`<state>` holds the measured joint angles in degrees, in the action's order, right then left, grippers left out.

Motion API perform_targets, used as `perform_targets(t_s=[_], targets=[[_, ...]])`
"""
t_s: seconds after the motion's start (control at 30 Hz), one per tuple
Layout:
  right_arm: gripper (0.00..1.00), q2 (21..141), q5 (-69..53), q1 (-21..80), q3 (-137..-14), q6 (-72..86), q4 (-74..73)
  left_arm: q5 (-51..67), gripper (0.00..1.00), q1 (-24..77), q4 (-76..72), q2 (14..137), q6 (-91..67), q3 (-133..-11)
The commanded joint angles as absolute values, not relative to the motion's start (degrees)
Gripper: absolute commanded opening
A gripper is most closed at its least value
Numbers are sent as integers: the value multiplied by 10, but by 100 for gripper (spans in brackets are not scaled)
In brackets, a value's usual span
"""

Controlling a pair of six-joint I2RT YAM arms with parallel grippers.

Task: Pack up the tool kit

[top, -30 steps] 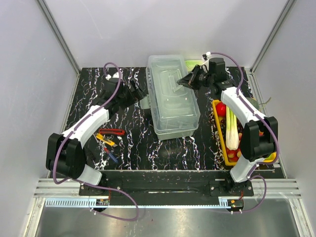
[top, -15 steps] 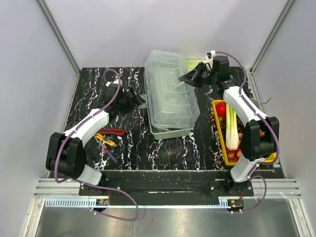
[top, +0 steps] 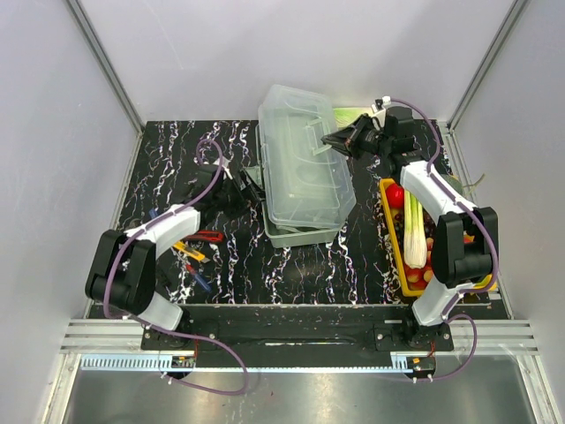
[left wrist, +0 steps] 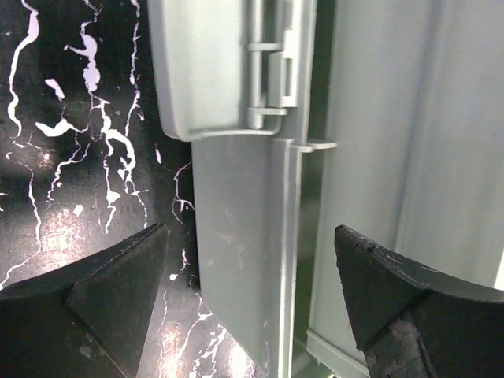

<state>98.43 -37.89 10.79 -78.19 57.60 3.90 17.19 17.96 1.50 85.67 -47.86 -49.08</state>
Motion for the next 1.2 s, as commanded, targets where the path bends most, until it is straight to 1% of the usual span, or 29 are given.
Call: perform_targets(t_s=[0.0,0.1,0.13,0.17,0.23,0.33,0.43,0.8,1.17], targets=[[0,940,-414,99,-783,635,185,186,89,181,-6,891,-469,-520],[0,938,-413,93,-778,635,186,165,78,180,28,906,-462,-532],[0,938,-413,91,-776,636,186,150,69,180,44,909,-461,-538],[0,939,-414,88,-773,637,186,133,65,179,64,911,-461,-547],[0,939,-420,80,-768,640,187,123,59,175,75,916,-460,-552],[0,940,-435,62,-752,649,202,114,54,164,78,917,-466,-559],[0,947,-464,39,-742,660,211,98,52,155,97,919,-466,-576],[0,945,-492,-30,-673,650,214,83,51,134,115,925,-474,-583],[0,958,-485,-59,-628,642,203,81,51,105,122,940,-469,-603]])
